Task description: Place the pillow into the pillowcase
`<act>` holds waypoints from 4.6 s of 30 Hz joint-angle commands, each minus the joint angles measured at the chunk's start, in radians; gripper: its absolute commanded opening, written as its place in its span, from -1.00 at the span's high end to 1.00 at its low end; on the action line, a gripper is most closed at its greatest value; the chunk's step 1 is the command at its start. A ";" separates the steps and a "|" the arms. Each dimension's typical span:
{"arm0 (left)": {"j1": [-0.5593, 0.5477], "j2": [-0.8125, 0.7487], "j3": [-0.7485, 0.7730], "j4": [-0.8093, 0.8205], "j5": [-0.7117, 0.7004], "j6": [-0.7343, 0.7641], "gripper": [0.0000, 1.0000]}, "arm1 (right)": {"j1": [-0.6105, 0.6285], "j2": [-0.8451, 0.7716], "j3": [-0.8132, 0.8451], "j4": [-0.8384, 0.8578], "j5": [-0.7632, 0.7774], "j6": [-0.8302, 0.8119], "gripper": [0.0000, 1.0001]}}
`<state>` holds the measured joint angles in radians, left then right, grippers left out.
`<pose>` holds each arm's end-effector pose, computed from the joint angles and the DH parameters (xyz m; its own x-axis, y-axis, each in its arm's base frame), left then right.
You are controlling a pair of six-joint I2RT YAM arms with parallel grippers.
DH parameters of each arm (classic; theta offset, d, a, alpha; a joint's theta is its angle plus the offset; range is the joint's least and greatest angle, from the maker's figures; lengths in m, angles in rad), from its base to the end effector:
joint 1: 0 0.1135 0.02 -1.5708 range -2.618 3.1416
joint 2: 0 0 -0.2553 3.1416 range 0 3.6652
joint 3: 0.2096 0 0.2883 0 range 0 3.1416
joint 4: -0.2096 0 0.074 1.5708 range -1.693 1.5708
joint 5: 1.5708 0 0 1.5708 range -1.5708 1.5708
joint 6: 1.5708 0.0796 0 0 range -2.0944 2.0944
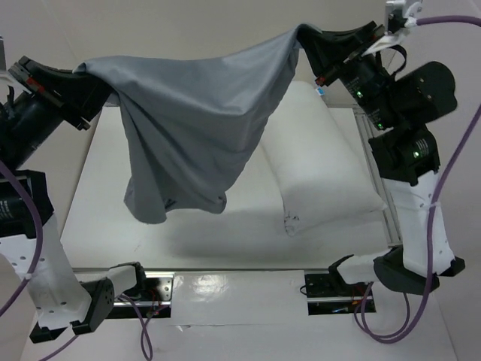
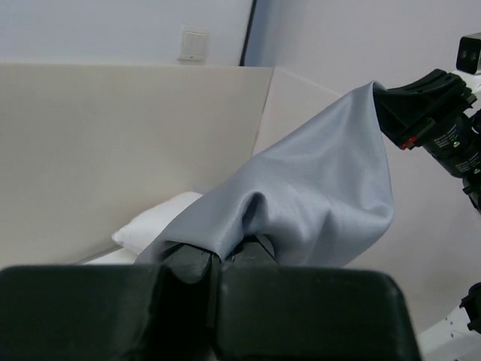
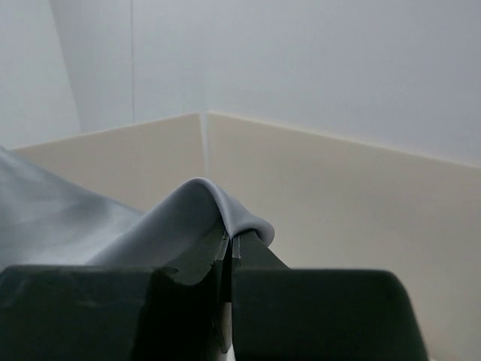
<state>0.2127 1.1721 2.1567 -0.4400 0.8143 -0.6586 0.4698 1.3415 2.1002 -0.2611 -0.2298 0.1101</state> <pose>0.1461 -0.0277 0.6835 0.1170 -0.4045 -0.9070 0.6762 0.7014 -0.2255 0.2223 0.1332 0.6720 0.3550 0.3002 -0.8854 -0.6623 0.7492 -0.0115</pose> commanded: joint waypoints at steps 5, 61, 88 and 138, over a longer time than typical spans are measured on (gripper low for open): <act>0.007 0.110 -0.228 -0.026 -0.297 0.091 1.00 | -0.120 0.380 -0.054 0.230 -0.271 0.172 1.00; 0.019 0.297 -0.960 -0.198 -0.690 0.040 -0.67 | 0.390 0.260 -0.959 -0.418 0.639 0.488 1.00; 0.056 1.083 -0.350 -0.123 -0.695 0.053 -0.31 | 0.513 0.366 -0.687 -0.369 0.412 0.401 -1.00; -1.171 0.343 -1.060 -0.546 -1.144 -0.087 -0.66 | 0.023 -0.131 -0.877 -0.457 0.334 0.410 -0.94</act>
<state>-0.9516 1.5047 1.1103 -0.9733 -0.2424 -0.6804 0.4953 1.2503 1.2533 -0.6838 0.1177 0.5255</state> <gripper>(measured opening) 0.835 0.968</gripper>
